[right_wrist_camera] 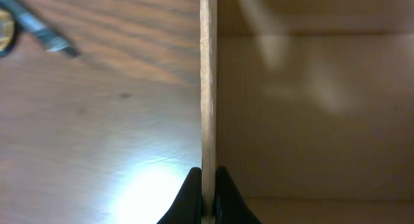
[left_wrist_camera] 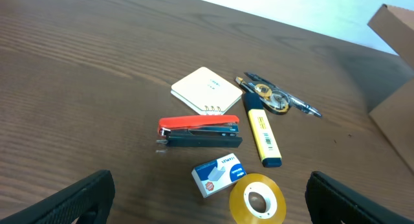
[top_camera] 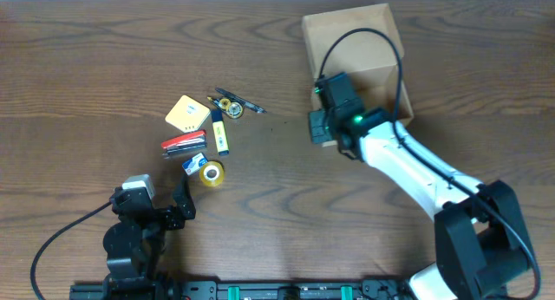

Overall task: Pack container
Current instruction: 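Move the right gripper to the cardboard box's near wall, then grip the box wall with the right gripper and drag it left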

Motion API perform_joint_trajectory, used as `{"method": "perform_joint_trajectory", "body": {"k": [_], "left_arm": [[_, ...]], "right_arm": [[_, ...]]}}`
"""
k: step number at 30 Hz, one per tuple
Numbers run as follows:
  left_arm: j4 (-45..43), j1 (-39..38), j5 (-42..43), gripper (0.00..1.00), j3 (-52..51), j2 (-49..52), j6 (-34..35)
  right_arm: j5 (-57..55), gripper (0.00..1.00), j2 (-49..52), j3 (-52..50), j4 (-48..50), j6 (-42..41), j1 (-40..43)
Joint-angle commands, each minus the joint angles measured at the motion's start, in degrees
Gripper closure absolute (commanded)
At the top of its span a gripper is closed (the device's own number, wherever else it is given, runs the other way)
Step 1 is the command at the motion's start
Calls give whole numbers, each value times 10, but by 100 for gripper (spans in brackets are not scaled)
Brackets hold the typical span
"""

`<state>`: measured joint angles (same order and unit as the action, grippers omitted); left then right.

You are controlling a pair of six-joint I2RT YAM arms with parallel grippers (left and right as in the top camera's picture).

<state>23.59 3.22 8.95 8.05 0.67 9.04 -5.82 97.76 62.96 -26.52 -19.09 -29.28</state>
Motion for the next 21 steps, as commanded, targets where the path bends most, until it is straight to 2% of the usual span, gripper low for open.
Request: {"method": "perform_joint_trajectory", "body": {"k": [1,14,21], "left_arm": [[1,1,-5,5,-11,-4,0],[1,1,-5,5,-11,-4,0],[1,1,-5,5,-11,-4,0]], "right_arm": [[-4,99,-1,8,0,-86,-40],[-90,99,-1,8,45,-339,-174],[-66,98,26,26,96,-382,-181]]}}
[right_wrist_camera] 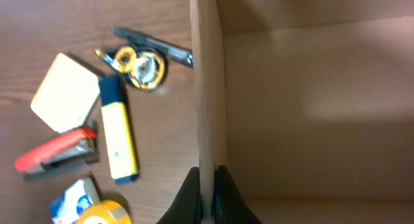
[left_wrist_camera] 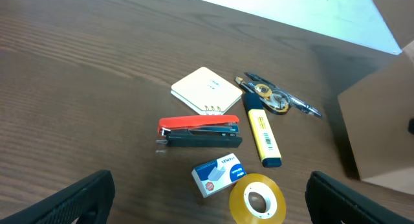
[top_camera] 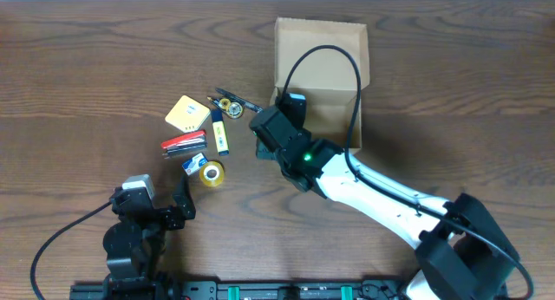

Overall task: Pack container
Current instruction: 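Grip the box wall with the right gripper and drag it left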

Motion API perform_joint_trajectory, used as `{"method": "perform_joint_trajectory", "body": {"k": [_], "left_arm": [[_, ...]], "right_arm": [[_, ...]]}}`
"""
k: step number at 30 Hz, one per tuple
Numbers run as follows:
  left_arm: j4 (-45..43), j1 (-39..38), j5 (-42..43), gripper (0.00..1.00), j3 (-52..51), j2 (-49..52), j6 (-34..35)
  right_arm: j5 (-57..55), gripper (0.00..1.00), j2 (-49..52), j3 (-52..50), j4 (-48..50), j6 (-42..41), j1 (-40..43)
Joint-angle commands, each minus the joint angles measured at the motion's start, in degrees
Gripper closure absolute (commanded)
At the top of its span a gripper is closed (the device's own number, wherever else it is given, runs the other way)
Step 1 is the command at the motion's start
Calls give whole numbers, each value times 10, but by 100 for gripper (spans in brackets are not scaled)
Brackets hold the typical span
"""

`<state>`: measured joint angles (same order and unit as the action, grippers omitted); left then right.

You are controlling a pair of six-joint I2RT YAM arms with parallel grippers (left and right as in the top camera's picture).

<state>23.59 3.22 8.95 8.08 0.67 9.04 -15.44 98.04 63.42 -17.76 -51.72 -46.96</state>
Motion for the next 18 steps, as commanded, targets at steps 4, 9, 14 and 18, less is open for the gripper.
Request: {"method": "perform_joint_trajectory", "body": {"k": [4,9,14,18], "left_arm": [[1,1,-5,5,-12,-4,0],[1,1,-5,5,-12,-4,0],[1,1,-5,5,-12,-4,0],[1,1,-5,5,-12,-4,0]], "right_arm": [[56,99,76,80,-44,-55,-5],[38,99,87,122,-112,-30,-7],[19,99,87,135,-176,-24,-1],[19,99,87,135,-184,-24,9]]}}
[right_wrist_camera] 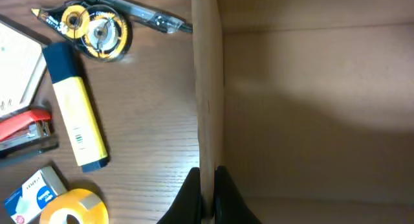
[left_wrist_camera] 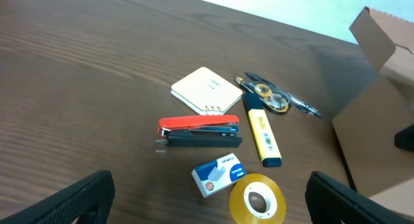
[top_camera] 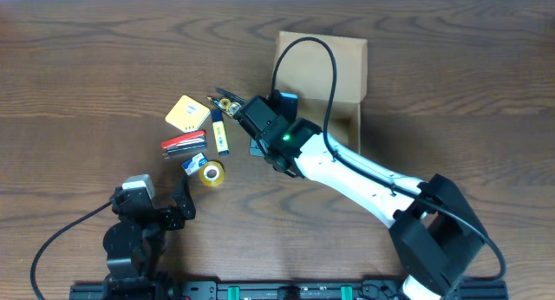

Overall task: Pack container
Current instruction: 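Grip the box wall with the right gripper and drag it left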

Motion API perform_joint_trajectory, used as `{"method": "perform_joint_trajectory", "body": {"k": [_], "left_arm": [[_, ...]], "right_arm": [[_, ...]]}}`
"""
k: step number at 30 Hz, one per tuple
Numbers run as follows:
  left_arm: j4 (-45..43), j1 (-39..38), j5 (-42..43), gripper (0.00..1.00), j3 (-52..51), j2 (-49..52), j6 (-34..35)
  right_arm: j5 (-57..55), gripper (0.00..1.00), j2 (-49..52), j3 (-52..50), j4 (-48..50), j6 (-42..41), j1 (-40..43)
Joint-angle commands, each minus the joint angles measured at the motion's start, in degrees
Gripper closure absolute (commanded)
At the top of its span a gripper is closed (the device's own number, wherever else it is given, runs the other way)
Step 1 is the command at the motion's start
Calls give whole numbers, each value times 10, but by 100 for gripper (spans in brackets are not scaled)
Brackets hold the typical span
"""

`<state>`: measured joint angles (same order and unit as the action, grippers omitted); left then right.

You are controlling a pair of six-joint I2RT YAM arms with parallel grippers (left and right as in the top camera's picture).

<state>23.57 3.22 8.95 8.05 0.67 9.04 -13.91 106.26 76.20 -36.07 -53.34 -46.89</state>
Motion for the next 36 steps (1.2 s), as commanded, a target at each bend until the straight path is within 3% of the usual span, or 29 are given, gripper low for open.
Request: {"method": "perform_joint_trajectory", "body": {"k": [1,6,18,36], "left_arm": [[1,1,-5,5,-11,-4,0],[1,1,-5,5,-11,-4,0],[1,1,-5,5,-11,-4,0],[1,1,-5,5,-11,-4,0]], "right_arm": [[4,99,5,7,4,-8,11],[45,99,12,7,63,33,22],[84,99,54,7,76,31,31],[223,99,100,7,198,58,26]]}}
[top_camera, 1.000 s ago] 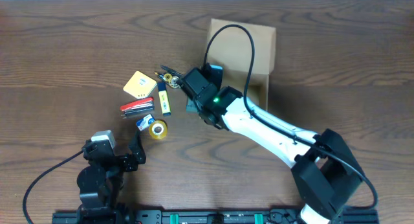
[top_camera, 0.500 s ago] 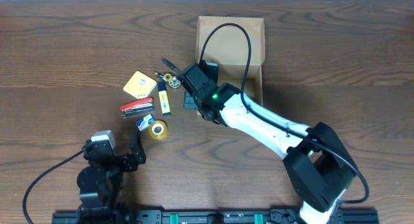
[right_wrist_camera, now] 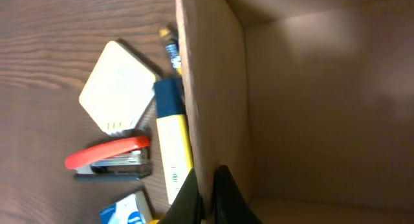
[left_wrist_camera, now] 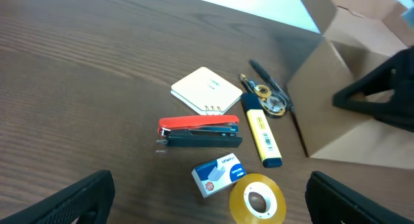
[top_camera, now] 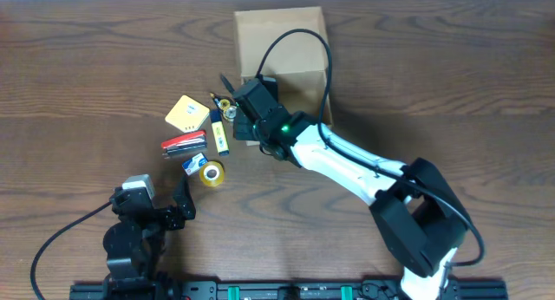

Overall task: Pack container
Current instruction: 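Grip the box wall with the right gripper and drag it left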

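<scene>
An open cardboard box (top_camera: 282,44) stands at the back of the table, empty inside (right_wrist_camera: 310,101). My right gripper (right_wrist_camera: 208,185) is shut on the box's left wall near its front corner (top_camera: 247,125). Just left of that wall lie a yellow highlighter (top_camera: 220,132), a correction-tape roller (top_camera: 227,104) and a dark pen (left_wrist_camera: 278,104) pressed along the box. Further left are a yellow note pad (top_camera: 187,113), a red stapler (top_camera: 182,143), a blue-and-white staple box (top_camera: 194,163) and a tape roll (top_camera: 211,172). My left gripper (top_camera: 180,201) stands open near the front edge, holding nothing.
The dark wooden table (top_camera: 451,92) stretches to the right of the box. My right arm (top_camera: 347,161) reaches diagonally from the front right across the middle. Its black cable loops over the box.
My right gripper has moved the box further left and back. The box's left wall now touches the pen and roller, and the pen lies turned along it. My left gripper has not moved.
The box stood at the back right with my right gripper shut on its left wall. Then it stood near the middle, then closer to the stationery, and now right beside it. My left arm stayed still and open throughout.
</scene>
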Motion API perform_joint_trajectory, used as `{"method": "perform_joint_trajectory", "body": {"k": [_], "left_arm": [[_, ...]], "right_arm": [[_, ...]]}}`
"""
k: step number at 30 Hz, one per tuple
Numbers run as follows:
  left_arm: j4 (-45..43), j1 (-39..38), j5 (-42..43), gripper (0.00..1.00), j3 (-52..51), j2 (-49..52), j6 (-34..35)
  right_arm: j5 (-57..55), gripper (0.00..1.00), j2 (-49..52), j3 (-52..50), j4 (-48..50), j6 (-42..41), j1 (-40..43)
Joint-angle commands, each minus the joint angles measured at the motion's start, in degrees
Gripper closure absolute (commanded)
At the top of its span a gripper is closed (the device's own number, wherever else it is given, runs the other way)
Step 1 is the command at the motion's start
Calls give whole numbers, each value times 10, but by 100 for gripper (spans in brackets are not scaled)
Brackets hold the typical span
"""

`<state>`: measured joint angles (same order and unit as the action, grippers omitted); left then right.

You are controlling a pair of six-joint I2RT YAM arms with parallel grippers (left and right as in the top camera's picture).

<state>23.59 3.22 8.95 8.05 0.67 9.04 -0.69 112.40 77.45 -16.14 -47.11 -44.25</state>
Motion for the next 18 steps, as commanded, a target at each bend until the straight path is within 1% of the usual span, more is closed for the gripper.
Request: {"method": "perform_joint_trajectory", "body": {"k": [1,5,11,15,18], "left_arm": [[1,1,-5,5,-11,-4,0],[1,1,-5,5,-11,-4,0],[1,1,-5,5,-11,-4,0],[1,1,-5,5,-12,-4,0],[1,1,-5,5,-11,-4,0]], "right_arm": [[99,99,42,-5,6,8,-5],[106,99,45,-5,27,31,-21],[116,99,45,2,29,30,-35],[90,99,44,9,-15,-11,-29],[64,99,37,32,-61,-10,-26]]}}
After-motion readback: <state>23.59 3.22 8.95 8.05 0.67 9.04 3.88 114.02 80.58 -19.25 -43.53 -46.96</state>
